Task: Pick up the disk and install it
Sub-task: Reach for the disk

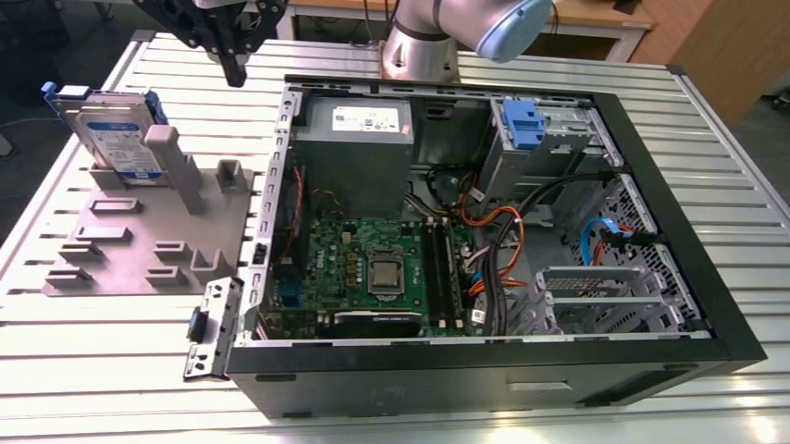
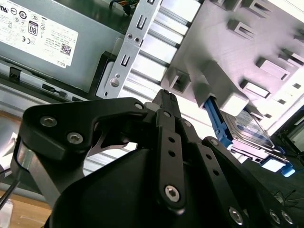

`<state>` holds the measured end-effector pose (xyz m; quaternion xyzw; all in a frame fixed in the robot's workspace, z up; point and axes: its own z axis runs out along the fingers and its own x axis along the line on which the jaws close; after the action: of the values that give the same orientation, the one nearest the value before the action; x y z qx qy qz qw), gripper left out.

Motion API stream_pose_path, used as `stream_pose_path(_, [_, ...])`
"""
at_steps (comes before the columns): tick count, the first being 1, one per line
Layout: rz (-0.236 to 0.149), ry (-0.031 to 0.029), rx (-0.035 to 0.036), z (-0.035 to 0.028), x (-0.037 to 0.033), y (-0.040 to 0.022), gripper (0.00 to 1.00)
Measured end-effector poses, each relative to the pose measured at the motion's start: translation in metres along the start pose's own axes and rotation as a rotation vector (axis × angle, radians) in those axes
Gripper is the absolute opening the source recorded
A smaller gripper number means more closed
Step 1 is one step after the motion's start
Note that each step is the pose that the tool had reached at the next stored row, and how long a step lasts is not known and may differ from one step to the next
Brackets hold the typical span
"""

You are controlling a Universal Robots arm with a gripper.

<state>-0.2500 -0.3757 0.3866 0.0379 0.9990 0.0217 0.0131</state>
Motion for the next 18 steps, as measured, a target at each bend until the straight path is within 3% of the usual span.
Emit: stream_pose_path(18, [0.000, 0.0000, 0.0000, -0.0002, 0.0077, -0.0006, 0.11])
